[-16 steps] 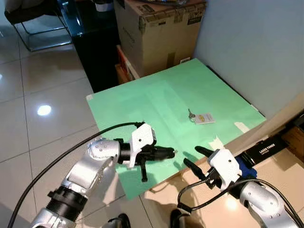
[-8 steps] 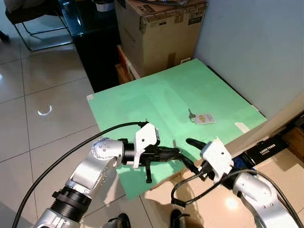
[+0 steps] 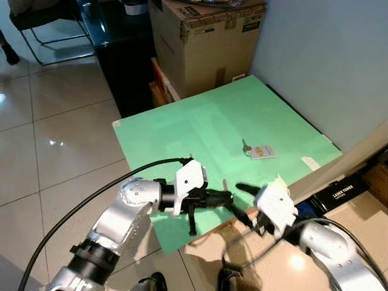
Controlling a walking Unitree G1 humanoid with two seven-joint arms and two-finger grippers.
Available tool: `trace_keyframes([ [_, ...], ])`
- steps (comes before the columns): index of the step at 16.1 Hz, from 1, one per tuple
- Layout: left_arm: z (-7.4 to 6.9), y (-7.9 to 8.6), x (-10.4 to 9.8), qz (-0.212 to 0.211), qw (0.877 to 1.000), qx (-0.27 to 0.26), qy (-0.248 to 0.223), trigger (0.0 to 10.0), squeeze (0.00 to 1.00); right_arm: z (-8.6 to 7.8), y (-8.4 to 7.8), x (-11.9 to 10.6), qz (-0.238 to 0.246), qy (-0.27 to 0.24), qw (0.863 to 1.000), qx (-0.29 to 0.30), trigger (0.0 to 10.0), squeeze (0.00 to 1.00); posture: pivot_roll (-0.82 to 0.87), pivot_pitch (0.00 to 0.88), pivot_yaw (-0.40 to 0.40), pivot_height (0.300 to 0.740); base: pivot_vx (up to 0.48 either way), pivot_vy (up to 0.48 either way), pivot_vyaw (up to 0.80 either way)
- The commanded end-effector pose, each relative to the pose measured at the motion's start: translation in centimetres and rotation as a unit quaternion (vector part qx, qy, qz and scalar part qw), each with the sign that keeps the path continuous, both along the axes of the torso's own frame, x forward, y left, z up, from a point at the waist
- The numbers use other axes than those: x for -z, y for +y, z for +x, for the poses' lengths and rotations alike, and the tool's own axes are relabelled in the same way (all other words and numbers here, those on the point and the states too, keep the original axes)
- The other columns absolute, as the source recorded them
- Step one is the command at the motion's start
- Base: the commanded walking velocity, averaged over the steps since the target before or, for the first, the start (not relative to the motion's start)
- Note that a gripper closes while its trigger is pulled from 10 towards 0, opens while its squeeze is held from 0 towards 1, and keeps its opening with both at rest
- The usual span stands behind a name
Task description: Hang keys on a hook
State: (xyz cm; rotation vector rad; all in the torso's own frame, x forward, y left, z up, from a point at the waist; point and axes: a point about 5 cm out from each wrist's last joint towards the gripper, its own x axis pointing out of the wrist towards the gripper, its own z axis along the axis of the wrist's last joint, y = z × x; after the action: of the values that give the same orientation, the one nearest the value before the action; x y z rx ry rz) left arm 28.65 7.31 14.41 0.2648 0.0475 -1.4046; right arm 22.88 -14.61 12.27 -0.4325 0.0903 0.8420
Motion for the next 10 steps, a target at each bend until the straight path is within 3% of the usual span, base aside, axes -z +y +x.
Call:
trace_keyframes([
  [1, 0.3, -0.3, -0.3, -0.001, 1.0, -0.006, -0.015, 10.0, 0.0, -0.8, 0.8, 0.0, -0.008, 0.0, 0.999, -0.032, 10.0, 0.0, -0.19, 0.211, -0.005, 0.74, 0.0, 0.0, 0.0],
  [5, 1.1, -0.9, -1.5, -0.043, 0.998, -0.029, -0.023, 10.0, 0.0, -1.9, 1.9, 0.1, 0.003, 0.016, 0.998, -0.059, 10.0, 0.0, -0.2, 0.203, -0.004, 0.74, 0.0, 0.0, 0.0],
  [10, 1.4, -0.3, -1.3, -0.029, 0.999, -0.032, -0.027, 10.0, 0.0, -1.9, 0.7, -0.3, -0.006, 0.019, 0.999, -0.049, 10.0, 0.0, -0.2, 0.198, -0.006, 0.74, 0.0, 0.0, 0.0],
])
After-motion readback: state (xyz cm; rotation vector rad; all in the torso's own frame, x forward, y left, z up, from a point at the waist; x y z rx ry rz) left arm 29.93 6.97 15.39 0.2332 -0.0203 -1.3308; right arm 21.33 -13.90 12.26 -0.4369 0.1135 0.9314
